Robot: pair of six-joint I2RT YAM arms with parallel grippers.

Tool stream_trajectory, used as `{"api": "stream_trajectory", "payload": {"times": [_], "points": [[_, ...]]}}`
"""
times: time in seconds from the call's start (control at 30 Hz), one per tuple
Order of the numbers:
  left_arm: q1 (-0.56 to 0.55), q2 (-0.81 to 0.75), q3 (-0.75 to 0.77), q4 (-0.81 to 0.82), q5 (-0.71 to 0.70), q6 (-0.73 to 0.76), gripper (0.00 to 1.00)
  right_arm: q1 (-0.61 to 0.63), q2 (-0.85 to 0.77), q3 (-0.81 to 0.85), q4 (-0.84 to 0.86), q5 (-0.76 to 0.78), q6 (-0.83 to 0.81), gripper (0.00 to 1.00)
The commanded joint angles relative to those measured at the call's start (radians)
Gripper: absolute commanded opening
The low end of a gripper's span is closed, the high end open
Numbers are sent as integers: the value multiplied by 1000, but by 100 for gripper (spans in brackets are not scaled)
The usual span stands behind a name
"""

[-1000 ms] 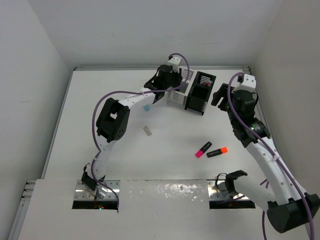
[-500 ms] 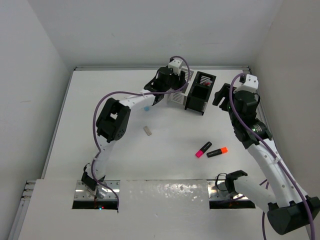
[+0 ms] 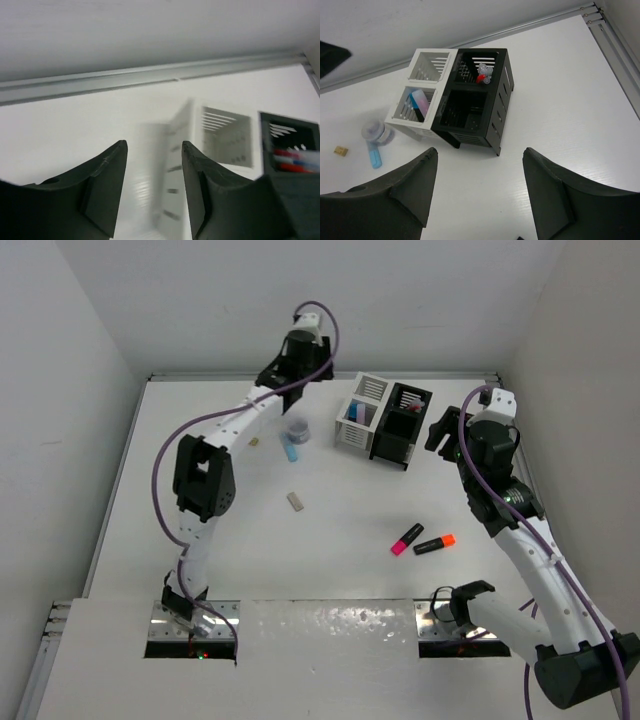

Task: Sort the stationery into containers
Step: Place the pen in the storage box, then pick up the pen from the center of the board.

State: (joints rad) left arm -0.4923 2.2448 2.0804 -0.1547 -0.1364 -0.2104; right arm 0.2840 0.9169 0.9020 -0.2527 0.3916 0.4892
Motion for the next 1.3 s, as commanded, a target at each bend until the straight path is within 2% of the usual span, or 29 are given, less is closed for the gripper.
{"api": "stream_trajectory", "payload": {"times": [0.0,0.2,0.3,0.6,0.83,1.13,1.27], "points": [[86,-108,-72,-192,-106,-98,45,1,-1,21,39,-5,-1,68],[123,-133,-290,-227,-80,-68,49,4,31,47,49,-36,14,68],[132,-122,-359,-243,-120,-61,50,3,33,54,44,-37,14,68],[120,-119,-511,-172,-100,-41,55,4,27,44,27,-28,22,68],[115,-108,-516,-198,-80,-84,54,3,16,52,15,-11,8,68],[139,-172,-390,-249,-25,-92,57,3,19,41,15,-11,12,68],[143,-212,-405,-255,-11,-83,58,4,19,41,16,-10,9,68]]}}
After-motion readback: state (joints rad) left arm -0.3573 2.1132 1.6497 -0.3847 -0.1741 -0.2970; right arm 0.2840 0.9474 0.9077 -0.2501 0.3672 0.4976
